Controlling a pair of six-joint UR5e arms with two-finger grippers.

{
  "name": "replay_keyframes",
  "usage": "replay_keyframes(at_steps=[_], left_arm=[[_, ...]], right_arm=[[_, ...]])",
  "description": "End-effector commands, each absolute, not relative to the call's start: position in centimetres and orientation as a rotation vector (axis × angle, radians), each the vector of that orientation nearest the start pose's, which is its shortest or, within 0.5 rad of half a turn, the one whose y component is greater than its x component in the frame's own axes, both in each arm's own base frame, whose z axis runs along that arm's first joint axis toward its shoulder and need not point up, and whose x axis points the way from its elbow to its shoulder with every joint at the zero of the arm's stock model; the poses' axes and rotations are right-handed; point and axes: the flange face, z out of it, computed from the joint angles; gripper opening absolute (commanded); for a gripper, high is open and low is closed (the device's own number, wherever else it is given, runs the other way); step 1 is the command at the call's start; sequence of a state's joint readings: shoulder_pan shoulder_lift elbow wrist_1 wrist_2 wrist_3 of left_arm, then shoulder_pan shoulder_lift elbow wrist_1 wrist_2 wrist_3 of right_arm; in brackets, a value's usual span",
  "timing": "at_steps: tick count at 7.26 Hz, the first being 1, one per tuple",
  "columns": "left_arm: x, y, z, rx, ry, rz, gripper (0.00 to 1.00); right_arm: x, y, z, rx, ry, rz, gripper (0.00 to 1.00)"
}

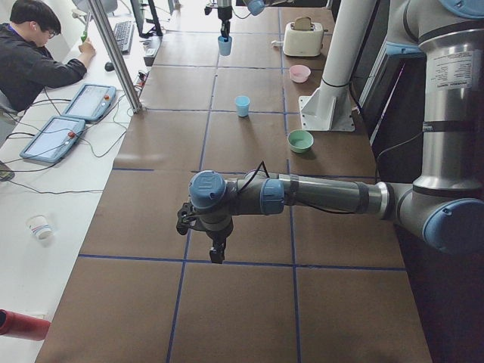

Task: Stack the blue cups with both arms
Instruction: 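Carry the cup with the right gripper over the center cup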

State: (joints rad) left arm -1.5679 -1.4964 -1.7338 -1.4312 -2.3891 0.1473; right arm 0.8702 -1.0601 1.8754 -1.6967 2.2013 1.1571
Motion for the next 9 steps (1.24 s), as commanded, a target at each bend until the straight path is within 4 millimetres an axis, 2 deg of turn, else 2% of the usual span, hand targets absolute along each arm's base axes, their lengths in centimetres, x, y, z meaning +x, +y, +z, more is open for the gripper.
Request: replay_keyframes(at_steps=[1, 2, 3, 4, 6, 9], left_arm=[[-5.9, -45.6, 62.3, 0.004, 0.821, 0.099, 1.00], [-5.9, -45.6, 62.4, 0.002, 0.821, 0.099, 1.00], [-5.9, -45.6, 62.4, 0.001, 0.821, 0.098, 1.00], [-5.9, -45.6, 62.4, 0.003, 0.821, 0.099, 1.00], [-5.9, -45.6, 62.4, 0.001, 0.821, 0.096, 1.00], [-5.8, -45.6, 62.4, -0.002, 0.821, 0.091, 1.00]], right_arm=[[-42.5, -46.1, 17.6, -0.098, -0.906, 0.302, 0.00], [-46.0, -44.8, 15.2, -0.101, -0.906, 0.332, 0.00], [-49.0, -44.2, 13.8, -0.098, -0.894, 0.335, 0.00], [-50.7, -43.6, 13.1, -0.101, -0.889, 0.333, 0.00], [-52.0, -42.7, 13.5, -0.104, -0.876, 0.328, 0.00], [-52.6, -42.2, 13.4, -0.105, -0.874, 0.318, 0.00]])
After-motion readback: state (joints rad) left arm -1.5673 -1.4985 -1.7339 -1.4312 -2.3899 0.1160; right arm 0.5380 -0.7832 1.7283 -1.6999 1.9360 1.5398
